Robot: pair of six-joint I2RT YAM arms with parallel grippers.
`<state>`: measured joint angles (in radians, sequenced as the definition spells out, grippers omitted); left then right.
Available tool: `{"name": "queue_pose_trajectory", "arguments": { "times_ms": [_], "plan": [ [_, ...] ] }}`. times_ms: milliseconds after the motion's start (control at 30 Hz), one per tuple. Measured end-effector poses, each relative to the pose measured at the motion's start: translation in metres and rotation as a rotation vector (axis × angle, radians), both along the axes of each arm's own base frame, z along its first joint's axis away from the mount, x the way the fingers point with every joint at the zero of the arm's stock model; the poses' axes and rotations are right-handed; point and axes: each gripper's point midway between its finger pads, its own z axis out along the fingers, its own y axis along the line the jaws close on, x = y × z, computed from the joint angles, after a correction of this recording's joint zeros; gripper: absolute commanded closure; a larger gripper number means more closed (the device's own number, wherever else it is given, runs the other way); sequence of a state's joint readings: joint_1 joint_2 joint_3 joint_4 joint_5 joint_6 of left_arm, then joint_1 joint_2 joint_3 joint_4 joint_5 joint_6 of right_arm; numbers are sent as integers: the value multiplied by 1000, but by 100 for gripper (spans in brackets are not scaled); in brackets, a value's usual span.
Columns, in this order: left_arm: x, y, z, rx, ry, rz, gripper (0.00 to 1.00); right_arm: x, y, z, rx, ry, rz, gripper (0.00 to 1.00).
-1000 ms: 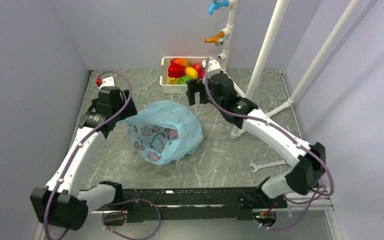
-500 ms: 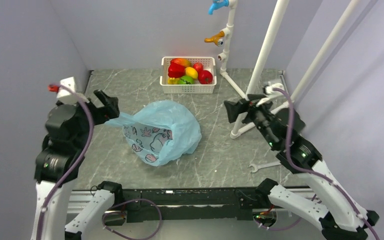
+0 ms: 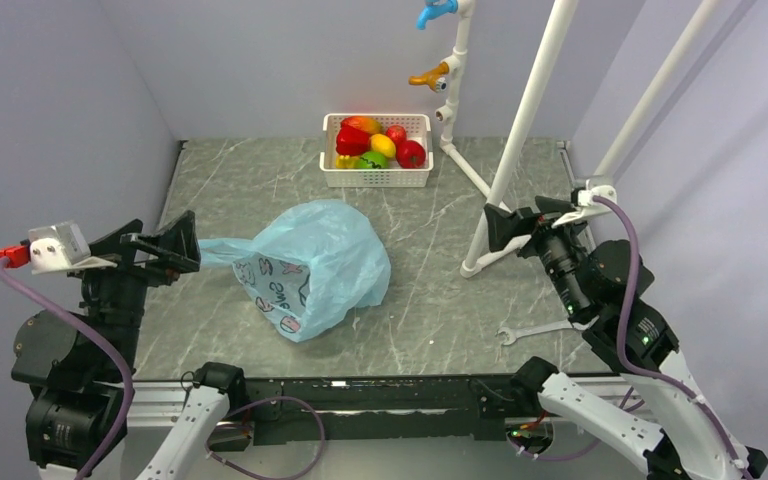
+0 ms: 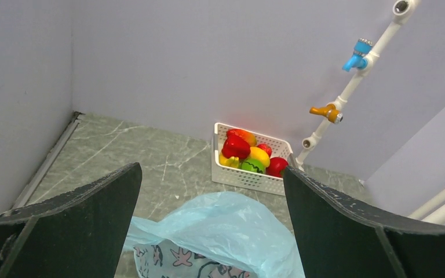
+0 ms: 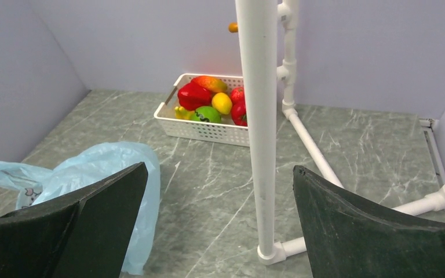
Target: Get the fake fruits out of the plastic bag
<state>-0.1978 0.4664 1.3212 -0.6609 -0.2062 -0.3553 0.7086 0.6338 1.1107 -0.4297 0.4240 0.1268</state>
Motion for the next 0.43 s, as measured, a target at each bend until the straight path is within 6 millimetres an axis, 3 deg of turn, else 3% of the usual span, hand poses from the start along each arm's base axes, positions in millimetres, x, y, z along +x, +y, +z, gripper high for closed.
{"name": "queue_pose_trajectory", "arguments": {
  "times_ms": [433],
  "plan": [
    [5, 0, -6, 7, 22, 5, 0, -12, -14, 9, 32, -44, -14, 0]
  ]
}}
